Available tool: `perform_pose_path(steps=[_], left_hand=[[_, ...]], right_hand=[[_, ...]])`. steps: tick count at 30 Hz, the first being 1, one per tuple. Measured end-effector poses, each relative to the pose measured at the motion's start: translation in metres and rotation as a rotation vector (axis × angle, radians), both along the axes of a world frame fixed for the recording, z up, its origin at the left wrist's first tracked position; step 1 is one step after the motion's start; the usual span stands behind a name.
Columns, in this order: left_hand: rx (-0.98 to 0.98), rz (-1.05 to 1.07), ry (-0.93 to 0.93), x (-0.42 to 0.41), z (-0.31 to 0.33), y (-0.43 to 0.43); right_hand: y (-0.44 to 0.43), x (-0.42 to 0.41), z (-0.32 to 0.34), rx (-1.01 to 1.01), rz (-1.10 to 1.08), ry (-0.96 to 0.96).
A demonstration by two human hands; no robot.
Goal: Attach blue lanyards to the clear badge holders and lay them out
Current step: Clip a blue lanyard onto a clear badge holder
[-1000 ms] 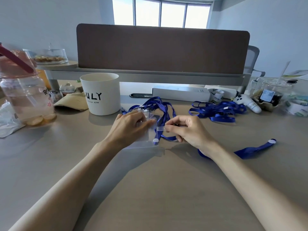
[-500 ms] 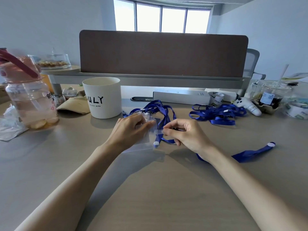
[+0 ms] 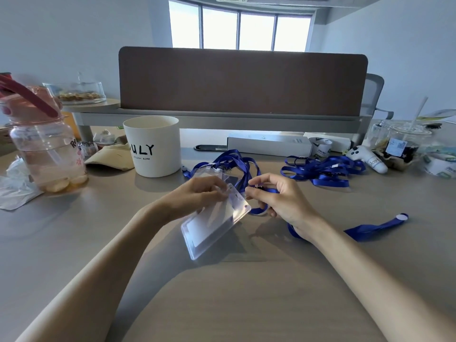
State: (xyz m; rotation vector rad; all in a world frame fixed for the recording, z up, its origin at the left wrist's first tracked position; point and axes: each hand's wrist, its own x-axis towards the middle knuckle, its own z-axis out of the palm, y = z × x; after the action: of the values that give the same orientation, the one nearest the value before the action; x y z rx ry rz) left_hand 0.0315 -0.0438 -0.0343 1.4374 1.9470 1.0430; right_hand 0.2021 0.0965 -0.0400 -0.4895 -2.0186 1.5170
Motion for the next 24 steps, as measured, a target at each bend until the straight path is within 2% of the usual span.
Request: perform_pose_path(steps=[5,17,24], left_hand=[[0.018,-0.024,-0.081,0.007,0.001,0.004],[0.008,-0.033,-0.094,0.016,0.006,0.001],[0.002,-0.002,-0.085,0.021,0.005,0.003]], right_hand=[[-0.001,0.000,0.001,0.000,0.020,-0.033],[-0.006,-0.001,0.005,-0.140,-0.027,0.018],[-0.007,-0.004,0.002,-0.147,-0.042,0.020]])
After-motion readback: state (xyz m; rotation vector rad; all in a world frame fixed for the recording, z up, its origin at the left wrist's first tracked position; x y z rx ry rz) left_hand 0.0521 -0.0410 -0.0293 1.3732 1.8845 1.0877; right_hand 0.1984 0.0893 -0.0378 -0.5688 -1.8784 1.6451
